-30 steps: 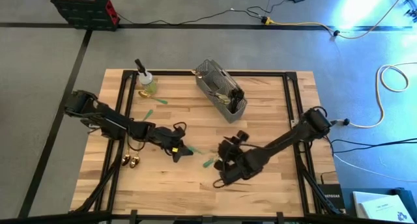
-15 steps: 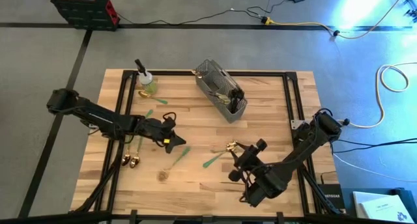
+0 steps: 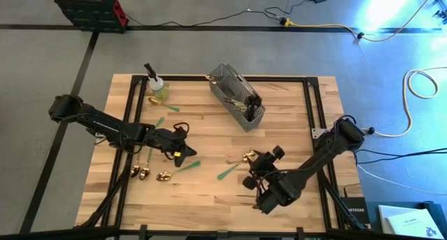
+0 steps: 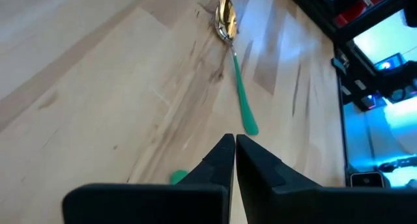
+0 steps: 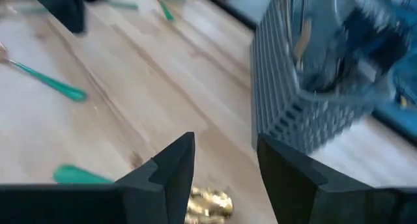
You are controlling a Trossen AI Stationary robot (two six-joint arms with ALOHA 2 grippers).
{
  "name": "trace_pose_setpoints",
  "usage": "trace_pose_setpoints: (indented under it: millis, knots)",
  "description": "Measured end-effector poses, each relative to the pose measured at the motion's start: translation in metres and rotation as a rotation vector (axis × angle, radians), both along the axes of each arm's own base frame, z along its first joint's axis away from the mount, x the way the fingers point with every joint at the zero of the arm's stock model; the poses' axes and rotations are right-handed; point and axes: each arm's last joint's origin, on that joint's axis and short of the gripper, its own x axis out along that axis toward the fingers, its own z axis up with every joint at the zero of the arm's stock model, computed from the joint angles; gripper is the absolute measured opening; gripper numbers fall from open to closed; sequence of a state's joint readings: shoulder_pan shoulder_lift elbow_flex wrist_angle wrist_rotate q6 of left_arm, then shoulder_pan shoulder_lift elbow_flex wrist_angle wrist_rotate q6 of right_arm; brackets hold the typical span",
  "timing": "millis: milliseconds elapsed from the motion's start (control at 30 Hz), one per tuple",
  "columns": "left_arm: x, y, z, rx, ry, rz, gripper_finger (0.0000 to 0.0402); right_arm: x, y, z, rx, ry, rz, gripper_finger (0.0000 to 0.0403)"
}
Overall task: Sort silverware
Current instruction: Put the green spoon on the gray silverware organizer
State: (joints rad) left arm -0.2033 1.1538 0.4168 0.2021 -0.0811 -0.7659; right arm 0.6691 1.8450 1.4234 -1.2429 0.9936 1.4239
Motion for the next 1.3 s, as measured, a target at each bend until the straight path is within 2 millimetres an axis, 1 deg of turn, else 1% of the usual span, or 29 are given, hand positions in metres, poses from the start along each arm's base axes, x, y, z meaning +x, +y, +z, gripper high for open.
trace_pose_setpoints:
  millis: [100, 200, 267, 367, 500, 667, 800, 900, 1000, 1100, 1233, 1300]
  knots:
    - [-0.001, -0.001, -0.001, 0.014, 0.006, -0.011, 0.0000, -0.002, -0.012, -0.016, 0.070, 0.055, -0.083, 0.0151]
    - [0.000, -0.003, 0.000, 0.039, -0.009, -0.034, 0.0000, -0.009, -0.026, -0.036, 0.125, 0.114, -0.182, 0.0151]
    - [0.004, -0.007, -0.001, 0.079, -0.043, -0.072, 0.0000, -0.016, -0.032, -0.046, 0.149, 0.096, -0.236, 0.0151]
    - [0.013, -0.015, -0.008, 0.199, -0.056, -0.135, 0.0000, -0.033, -0.042, -0.052, 0.218, 0.055, -0.300, 0.0151]
    - [0.034, -0.030, -0.017, 0.421, -0.058, -0.269, 0.0000, -0.053, -0.053, -0.063, 0.353, -0.036, -0.289, 0.0151]
    - [0.060, -0.048, -0.030, 0.761, -0.022, -0.434, 0.0000, -0.073, -0.068, -0.081, 0.517, -0.053, -0.265, 0.0151]
    - [0.076, -0.065, -0.035, 1.014, 0.011, -0.458, 0.0000, -0.082, -0.074, -0.093, 0.596, -0.118, -0.182, 0.0151]
    - [0.085, -0.076, -0.037, 1.166, 0.022, -0.467, 0.0000, -0.088, -0.078, -0.096, 0.659, -0.192, -0.093, 0.0151]
    - [0.094, -0.084, -0.036, 1.205, 0.009, -0.482, 0.0000, -0.096, -0.086, -0.100, 0.694, -0.255, -0.048, 0.0151]
    - [0.099, -0.087, -0.037, 1.204, 0.012, -0.485, 0.0000, -0.099, -0.096, -0.105, 0.713, -0.331, -0.028, 0.0151]
    - [0.099, -0.087, -0.038, 1.212, 0.021, -0.485, 0.0000, -0.094, -0.109, -0.111, 0.739, -0.424, 0.004, 0.0151]
    - [0.098, -0.086, -0.039, 1.227, 0.039, -0.482, 0.0000, -0.092, -0.115, -0.113, 0.746, -0.437, 0.008, 0.0152]
